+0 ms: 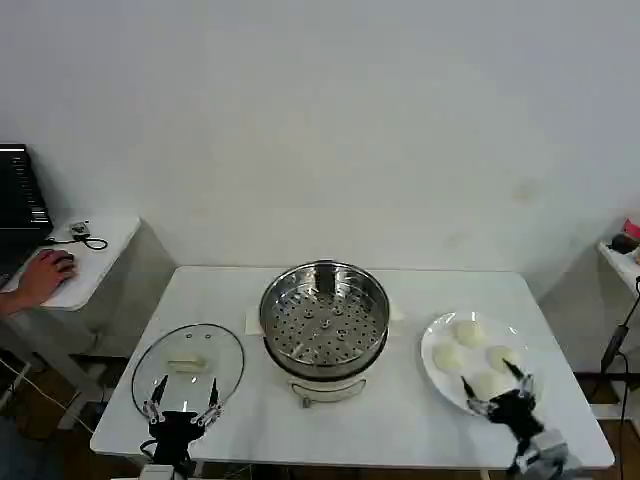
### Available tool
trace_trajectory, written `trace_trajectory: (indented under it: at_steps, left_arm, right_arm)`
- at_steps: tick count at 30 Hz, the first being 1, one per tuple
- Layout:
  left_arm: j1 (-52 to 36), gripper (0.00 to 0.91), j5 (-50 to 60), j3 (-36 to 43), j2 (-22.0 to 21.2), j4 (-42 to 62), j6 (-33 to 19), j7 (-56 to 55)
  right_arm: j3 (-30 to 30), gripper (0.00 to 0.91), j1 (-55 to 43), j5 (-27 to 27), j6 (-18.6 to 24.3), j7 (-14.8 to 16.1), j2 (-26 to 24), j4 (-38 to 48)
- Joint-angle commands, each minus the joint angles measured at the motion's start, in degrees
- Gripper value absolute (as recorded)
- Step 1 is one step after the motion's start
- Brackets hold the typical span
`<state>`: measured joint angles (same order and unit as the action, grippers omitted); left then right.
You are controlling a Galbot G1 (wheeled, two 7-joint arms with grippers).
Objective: Take steamed baozi put them in steamer then cover it.
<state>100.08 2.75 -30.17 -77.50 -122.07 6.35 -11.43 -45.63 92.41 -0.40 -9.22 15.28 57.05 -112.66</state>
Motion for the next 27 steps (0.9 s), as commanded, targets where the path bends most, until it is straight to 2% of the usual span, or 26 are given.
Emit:
trace_trajectory:
  at_steps: [1, 2, 4, 6, 8, 10, 12, 15, 16, 18, 21, 24, 27]
  left_arm:
    - [-0.7, 0.907, 3.0, 0.0, -0.2, 1.4, 0.8, 1.5]
    - [-0.7, 0.907, 3.1, -0.1, -0.3, 1.6, 0.7, 1.5]
    - [-0.6, 0.907, 3.4, -0.2, -0.4, 1.7, 0.5, 1.3]
    - [-0.5, 0.907, 3.7, -0.5, -0.6, 1.8, 0.3, 1.2]
    - [-0.1, 0.907, 4.1, -0.6, -0.7, 1.8, 0.1, 1.2]
    - [0.3, 0.907, 4.8, -0.9, -0.8, 1.8, -0.4, 1.0]
    - [0.7, 0.907, 5.5, -1.2, -1.1, 1.9, -0.9, 0.8]
    - [1.4, 0.907, 5.9, -1.6, -1.5, 1.5, -1.4, 0.5]
    - [1.5, 0.907, 6.0, -1.6, -1.5, 1.5, -1.4, 0.4]
    - [1.6, 0.907, 6.6, -1.7, -1.7, 1.4, -1.7, 0.0]
    - [1.5, 0.907, 6.6, -1.6, -2.0, 1.1, -1.7, -2.7]
    - [1.5, 0.907, 6.9, -1.8, -2.2, 0.4, -1.7, -2.8]
    - [1.5, 0.907, 7.1, -1.9, -2.4, -0.1, -1.6, -2.8]
  right_arm:
    - [-4.9, 0.907, -10.0, -9.7, -5.8, 18.0, -18.7, 7.2]
    - [-3.9, 0.907, -12.1, -11.1, -4.7, 21.1, -20.6, 9.0]
    - [-0.5, 0.907, -17.8, -14.6, -1.0, 25.0, -24.0, 12.6]
    - [5.0, 0.907, -24.4, -18.1, 2.7, 29.8, -26.7, 17.5]
    - [10.8, 0.907, -32.7, -19.4, 5.1, 33.9, -28.5, 21.3]
    - [17.8, 0.907, -38.1, -20.8, 7.5, 37.1, -29.4, 24.8]
    - [26.5, 0.907, -48.4, -22.4, 10.6, 40.9, -29.9, 30.1]
    - [37.4, 0.907, -57.7, -22.6, 13.0, 44.9, -29.8, 34.4]
    - [39.5, 0.907, -59.2, -22.6, 13.4, 45.3, -29.7, 35.2]
    - [47.5, 0.907, -64.9, -23.3, 14.7, 47.3, -28.9, 38.2]
    - [53.5, 0.907, -71.6, -24.9, 15.0, 48.3, -26.4, 42.7]
    - [61.8, 0.907, -76.6, -24.3, 14.8, 48.8, -23.8, 46.5]
    - [65.1, 0.907, -78.8, -24.0, 14.7, 48.4, -21.0, 49.0]
